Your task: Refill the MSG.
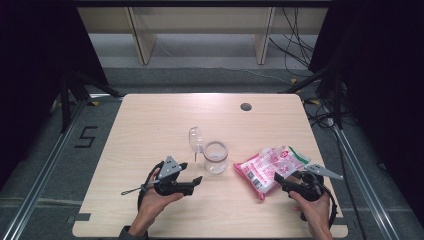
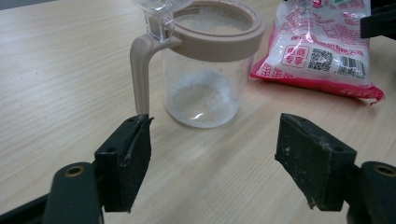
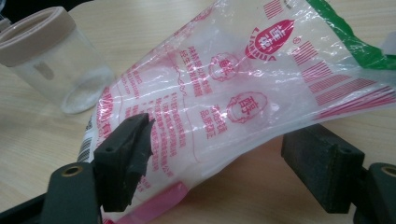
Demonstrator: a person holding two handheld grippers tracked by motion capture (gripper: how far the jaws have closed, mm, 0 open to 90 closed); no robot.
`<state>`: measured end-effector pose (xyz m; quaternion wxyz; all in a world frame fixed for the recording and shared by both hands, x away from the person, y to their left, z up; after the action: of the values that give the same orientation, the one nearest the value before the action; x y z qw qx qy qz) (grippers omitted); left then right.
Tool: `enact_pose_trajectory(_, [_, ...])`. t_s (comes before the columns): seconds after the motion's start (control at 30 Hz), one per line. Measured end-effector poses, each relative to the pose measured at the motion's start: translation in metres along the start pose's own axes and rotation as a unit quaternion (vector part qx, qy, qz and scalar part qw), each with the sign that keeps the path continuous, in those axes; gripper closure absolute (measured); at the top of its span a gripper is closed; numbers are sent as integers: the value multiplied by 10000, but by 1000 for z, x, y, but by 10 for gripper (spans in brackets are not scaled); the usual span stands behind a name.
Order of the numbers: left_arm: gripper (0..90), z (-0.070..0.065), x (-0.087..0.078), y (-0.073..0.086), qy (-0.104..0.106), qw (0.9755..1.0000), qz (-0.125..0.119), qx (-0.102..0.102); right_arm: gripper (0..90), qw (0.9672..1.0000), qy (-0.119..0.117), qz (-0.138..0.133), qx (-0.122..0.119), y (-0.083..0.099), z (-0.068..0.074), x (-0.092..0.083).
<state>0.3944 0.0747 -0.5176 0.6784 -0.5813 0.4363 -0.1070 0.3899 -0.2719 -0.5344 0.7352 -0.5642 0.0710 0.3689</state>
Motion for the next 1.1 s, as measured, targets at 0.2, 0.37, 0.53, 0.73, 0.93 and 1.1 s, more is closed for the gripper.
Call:
enact_pose_trajectory(0.2, [260,0,2,3,-26,9999,51,-138,250,9998,27,-153,136,-5,-8,10])
enact_pose_trajectory(0.37, [260,0,3,3,19,10000,62,-47,263,9998,119,-182,45,-7,-11,17])
enact_pose_trajectory(0.53, [260,1,3,3,27,9999,51,-102,315,9995,187,-201,132,-9,-14,22])
enact_pose_trajectory(0.73, [260,3,3,3,10,10000,31,-84,371,9995,230,-213,59,-14,-19,29])
enact_pose_trajectory(0.93, [261,2,3,4,-18,9998,61,-162,418,9991,366,-191,60,-19,-27,36])
enact_pose_trajectory(1.1, [262,2,3,4,-23,9998,48,-191,490,9984,326,-273,359,-21,-26,41])
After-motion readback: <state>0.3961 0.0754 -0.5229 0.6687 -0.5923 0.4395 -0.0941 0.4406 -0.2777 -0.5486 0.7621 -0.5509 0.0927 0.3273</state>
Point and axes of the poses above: each handheld gripper's, and its own axes: x roughly forward along the jaws, y roughly out of its underside, z roughly to its left, the point moved 7 cm from there along x, roughly forward along the jaws, and after that the axes turned 2 degrees about x, right-handed, at the moved point
